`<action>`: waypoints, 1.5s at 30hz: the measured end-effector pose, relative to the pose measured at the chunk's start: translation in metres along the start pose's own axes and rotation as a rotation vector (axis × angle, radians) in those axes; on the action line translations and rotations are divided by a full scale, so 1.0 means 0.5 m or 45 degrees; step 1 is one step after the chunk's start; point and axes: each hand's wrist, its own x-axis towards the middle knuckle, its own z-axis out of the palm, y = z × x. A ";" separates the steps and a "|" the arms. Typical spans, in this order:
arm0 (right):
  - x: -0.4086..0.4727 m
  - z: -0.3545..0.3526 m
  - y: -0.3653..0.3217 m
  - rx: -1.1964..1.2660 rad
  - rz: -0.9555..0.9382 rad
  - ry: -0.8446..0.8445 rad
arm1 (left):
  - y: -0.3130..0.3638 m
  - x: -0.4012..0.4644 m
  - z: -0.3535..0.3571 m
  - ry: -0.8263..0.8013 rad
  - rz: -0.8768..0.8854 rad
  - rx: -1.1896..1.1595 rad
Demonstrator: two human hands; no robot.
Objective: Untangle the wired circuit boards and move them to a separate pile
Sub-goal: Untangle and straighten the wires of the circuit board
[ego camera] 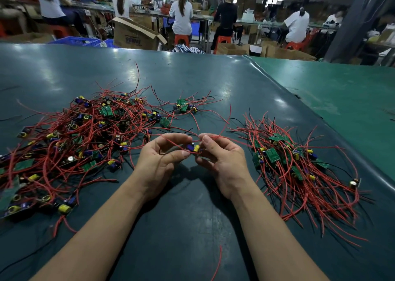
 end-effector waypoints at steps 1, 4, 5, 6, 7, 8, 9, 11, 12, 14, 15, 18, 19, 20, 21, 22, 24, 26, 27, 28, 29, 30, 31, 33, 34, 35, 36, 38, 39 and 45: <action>0.000 0.000 0.000 -0.012 -0.009 -0.009 | 0.003 0.000 -0.001 -0.015 -0.044 -0.061; 0.000 -0.002 0.003 0.006 -0.027 -0.047 | 0.006 0.000 0.002 -0.049 -0.182 -0.131; 0.000 -0.002 0.003 -0.003 -0.025 -0.046 | 0.004 -0.001 0.004 -0.045 -0.211 -0.087; 0.000 -0.002 0.004 -0.020 -0.019 -0.042 | 0.003 -0.002 0.007 -0.041 -0.232 -0.040; -0.001 -0.003 0.004 -0.031 -0.011 -0.038 | 0.002 -0.002 0.010 -0.041 -0.243 -0.008; -0.001 -0.003 0.005 -0.033 -0.001 -0.032 | 0.001 -0.003 0.013 -0.051 -0.245 0.005; -0.001 -0.003 0.005 -0.039 0.003 -0.023 | 0.001 -0.004 0.015 -0.062 -0.241 0.011; -0.001 -0.004 0.005 -0.074 -0.011 0.006 | 0.003 -0.007 0.018 -0.069 -0.233 0.030; -0.002 -0.004 0.004 -0.091 -0.019 0.014 | 0.003 -0.008 0.018 -0.067 -0.222 0.046; -0.002 -0.005 0.003 -0.097 -0.020 0.016 | 0.002 -0.010 0.018 -0.040 -0.197 0.072; -0.002 -0.005 0.003 -0.087 -0.011 0.007 | 0.001 -0.009 0.018 -0.016 -0.193 0.074; -0.003 -0.006 -0.001 0.008 0.024 -0.094 | 0.004 -0.003 0.019 0.098 -0.227 0.026; -0.004 -0.007 -0.002 0.028 0.028 -0.150 | 0.004 -0.001 0.019 0.138 -0.235 0.008; -0.006 -0.007 -0.002 0.031 0.025 -0.210 | 0.005 0.002 0.018 0.169 -0.240 0.001; -0.007 -0.007 -0.002 0.014 0.010 -0.260 | 0.004 0.004 0.017 0.191 -0.239 0.000; -0.008 -0.006 0.000 -0.043 -0.024 -0.285 | 0.004 0.005 0.017 0.209 -0.234 -0.001; -0.009 -0.001 0.004 -0.242 -0.136 -0.223 | 0.001 0.006 0.017 0.228 -0.225 0.009; -0.007 0.002 0.010 -0.290 -0.184 -0.109 | 0.003 0.005 0.017 0.211 -0.252 -0.006; -0.007 0.004 0.011 -0.237 -0.171 -0.062 | 0.005 0.005 0.016 0.192 -0.281 -0.053; -0.005 0.004 0.012 -0.174 -0.149 -0.015 | 0.009 0.003 0.013 0.168 -0.313 -0.123; -0.002 0.004 0.013 -0.122 -0.128 0.032 | 0.012 0.003 0.010 0.133 -0.340 -0.193; 0.000 0.003 0.013 -0.089 -0.113 0.074 | 0.016 0.001 0.007 0.078 -0.357 -0.242; 0.001 0.002 0.014 -0.076 -0.110 0.110 | 0.016 -0.001 0.006 0.009 -0.356 -0.245; 0.003 0.000 0.016 -0.128 -0.147 0.175 | 0.007 -0.004 0.008 -0.102 -0.279 -0.099; 0.004 -0.001 0.017 -0.184 -0.178 0.201 | 0.001 -0.007 0.011 -0.122 -0.207 0.023; 0.004 -0.002 0.019 -0.259 -0.214 0.218 | -0.007 -0.008 0.013 -0.116 -0.128 0.154; 0.005 -0.004 0.022 -0.362 -0.262 0.226 | -0.012 -0.011 0.016 -0.090 -0.062 0.270; 0.004 -0.004 0.026 -0.596 -0.359 0.227 | -0.016 -0.015 0.020 -0.023 0.034 0.421; 0.004 -0.003 0.028 -0.672 -0.389 0.229 | -0.019 -0.015 0.021 0.004 0.057 0.468; 0.006 0.000 0.023 -0.357 -0.231 0.229 | -0.015 -0.005 0.018 0.087 0.021 0.399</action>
